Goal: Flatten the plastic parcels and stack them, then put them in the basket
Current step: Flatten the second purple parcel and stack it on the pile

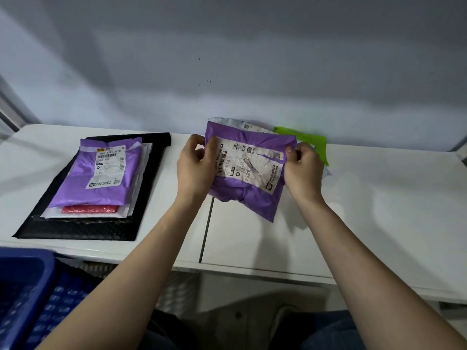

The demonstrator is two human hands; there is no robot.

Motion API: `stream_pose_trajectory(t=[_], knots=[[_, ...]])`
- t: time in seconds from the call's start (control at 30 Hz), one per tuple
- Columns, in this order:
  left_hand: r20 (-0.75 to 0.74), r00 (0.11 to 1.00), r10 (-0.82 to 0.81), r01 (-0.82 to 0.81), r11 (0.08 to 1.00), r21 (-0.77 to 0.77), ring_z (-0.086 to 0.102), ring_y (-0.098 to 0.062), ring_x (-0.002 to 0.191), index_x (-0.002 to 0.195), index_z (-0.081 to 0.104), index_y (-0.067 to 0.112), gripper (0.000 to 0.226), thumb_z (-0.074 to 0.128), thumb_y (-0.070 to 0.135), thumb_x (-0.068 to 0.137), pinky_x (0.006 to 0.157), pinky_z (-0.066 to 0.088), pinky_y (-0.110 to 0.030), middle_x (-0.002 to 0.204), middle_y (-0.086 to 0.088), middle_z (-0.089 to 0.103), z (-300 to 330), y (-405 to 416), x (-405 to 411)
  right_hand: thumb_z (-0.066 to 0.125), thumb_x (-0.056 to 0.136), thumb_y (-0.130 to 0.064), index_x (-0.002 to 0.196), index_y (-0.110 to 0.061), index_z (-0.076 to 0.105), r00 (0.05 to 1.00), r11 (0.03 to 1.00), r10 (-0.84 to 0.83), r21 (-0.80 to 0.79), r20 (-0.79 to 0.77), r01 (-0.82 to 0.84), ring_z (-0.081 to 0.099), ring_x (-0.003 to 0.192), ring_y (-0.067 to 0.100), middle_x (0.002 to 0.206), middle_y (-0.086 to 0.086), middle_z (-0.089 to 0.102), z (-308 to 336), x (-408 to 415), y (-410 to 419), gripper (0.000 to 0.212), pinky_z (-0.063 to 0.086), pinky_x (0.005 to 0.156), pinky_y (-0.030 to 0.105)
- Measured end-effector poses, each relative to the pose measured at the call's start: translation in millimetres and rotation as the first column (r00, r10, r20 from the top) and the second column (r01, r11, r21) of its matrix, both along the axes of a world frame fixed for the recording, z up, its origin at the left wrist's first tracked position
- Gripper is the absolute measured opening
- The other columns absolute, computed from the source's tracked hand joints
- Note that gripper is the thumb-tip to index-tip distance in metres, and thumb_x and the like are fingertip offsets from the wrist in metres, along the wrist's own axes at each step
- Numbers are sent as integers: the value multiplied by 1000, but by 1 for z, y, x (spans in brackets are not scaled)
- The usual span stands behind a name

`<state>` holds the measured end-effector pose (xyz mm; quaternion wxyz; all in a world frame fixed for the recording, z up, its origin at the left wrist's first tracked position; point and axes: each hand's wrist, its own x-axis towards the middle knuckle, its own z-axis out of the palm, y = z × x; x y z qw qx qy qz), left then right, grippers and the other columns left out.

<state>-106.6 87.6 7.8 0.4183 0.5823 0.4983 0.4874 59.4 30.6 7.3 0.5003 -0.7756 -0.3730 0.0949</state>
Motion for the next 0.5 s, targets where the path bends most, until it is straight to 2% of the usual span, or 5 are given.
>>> stream_pose_trajectory(t=[0.07, 0.23, 0.4, 0.47, 0.5], knots=[[-60, 998, 0, 3, 999, 53, 45, -19, 60, 74, 45, 21, 29, 50, 46, 88, 58, 39, -38, 77, -28, 63, -1, -1, 1, 44, 97, -14, 84, -1, 54, 998, 1000, -17, 11, 55, 16, 55, 90, 38, 95, 25, 63, 3, -1, -2, 21, 19, 62, 28], [-94, 995, 19, -14, 998, 54, 54, -25, 65, 76, 47, 24, 24, 47, 38, 95, 61, 43, -38, 73, -16, 65, -8, 3, 3, 40, 99, -15, 97, 4, 55, 997, 1000, 19, -22, 73, -17, 55, 99, 40, 103, 26, 63, 1, 1, 1, 24, 24, 67, 29], [-366, 930, -18, -6, 998, -63, 55, -31, 83, 105, 49, 5, 33, 34, 34, 100, 67, 34, -29, 87, -12, 60, -36, -4, 6, 39, 98, -17, 102, -1, 56, 994, 944, 105, -313, -24, -108, 56, 104, 40, 110, 24, 62, -36, 10, -6, 23, 32, 73, 30], [-372, 926, -61, 74, 997, 20, 58, -35, 65, 114, 43, -2, 31, 33, 22, 97, 56, 43, -35, 78, -15, 58, -41, -10, 4, 40, 98, -16, 103, -2, 56, 989, 908, 140, -392, -51, -149, 56, 105, 39, 111, 23, 62, -48, 11, -9, 22, 35, 75, 31], [-300, 930, -214, 193, 976, -100, 54, -36, 47, 115, 40, -6, 33, 34, 13, 89, 39, 43, -35, 70, -18, 57, -47, -9, 2, 40, 97, -16, 103, -2, 56, 987, 893, 150, -419, -60, -162, 56, 105, 38, 112, 22, 62, -51, 11, -10, 22, 35, 75, 30]])
